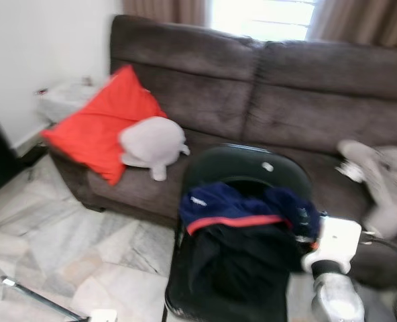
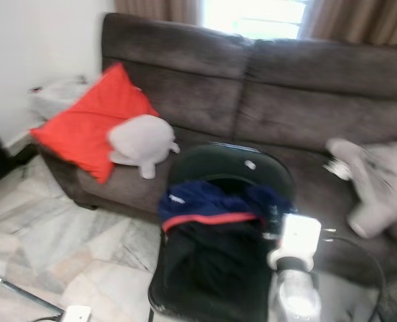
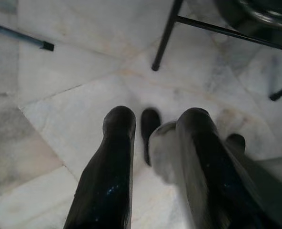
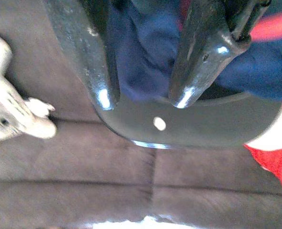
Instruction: Hang hanger
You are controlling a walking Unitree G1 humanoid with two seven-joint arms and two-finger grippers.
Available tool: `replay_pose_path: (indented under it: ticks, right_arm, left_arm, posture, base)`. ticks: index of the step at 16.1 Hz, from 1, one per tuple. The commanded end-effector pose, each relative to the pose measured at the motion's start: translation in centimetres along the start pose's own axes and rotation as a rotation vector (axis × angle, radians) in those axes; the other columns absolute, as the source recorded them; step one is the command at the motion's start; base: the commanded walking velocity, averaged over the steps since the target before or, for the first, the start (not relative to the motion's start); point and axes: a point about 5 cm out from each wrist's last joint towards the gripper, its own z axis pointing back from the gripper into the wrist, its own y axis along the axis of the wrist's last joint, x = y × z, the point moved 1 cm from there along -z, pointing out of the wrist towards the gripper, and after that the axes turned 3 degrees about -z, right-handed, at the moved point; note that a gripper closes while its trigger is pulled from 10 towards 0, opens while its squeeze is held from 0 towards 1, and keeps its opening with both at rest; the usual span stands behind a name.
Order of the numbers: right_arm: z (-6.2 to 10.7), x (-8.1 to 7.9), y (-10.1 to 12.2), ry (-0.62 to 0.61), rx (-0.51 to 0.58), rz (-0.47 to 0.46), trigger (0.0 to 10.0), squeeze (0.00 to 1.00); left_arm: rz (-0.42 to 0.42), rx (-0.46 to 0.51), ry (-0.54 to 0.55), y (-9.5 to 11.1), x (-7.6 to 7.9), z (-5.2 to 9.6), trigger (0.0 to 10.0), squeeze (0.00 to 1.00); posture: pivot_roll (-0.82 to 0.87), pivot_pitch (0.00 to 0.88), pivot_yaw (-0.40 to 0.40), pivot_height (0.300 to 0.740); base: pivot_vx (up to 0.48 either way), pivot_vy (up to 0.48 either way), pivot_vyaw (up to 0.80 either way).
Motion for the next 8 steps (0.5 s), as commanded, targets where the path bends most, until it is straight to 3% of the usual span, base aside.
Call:
replay_pose_path:
  ticks: [1, 4, 8]
  right_arm:
    - [-0.1, -0.9, 0.7, 0.025, 0.024, -0.015, 10.0, 0.0]
    - [0.2, -0.7, 1.6, 0.003, 0.048, -0.011, 10.0, 0.0]
    - [2.9, -0.4, 3.8, 0.016, 0.03, -0.032, 10.0, 0.0]
  left_arm:
    - [-0.002, -0.028, 0.026, -0.8, -1.0, 0.3, 10.0, 0.0]
    - [-0.011, -0.028, 0.031, -0.8, -1.0, 0.3, 10.0, 0.0]
    - [-0.019, -0.03, 0.032, -0.8, -1.1, 0.3, 10.0, 0.0]
  posture:
    - [0.11, 0.003, -0.047, 0.74]
    - [0.1, 0.004, -0.045, 0.74]
    - [0.08, 0.008, -0.044, 0.74]
  base:
    - [0.0, 0.0, 0.0]
    - [0.0, 0.0, 0.0]
    - [0.0, 0.0, 0.0]
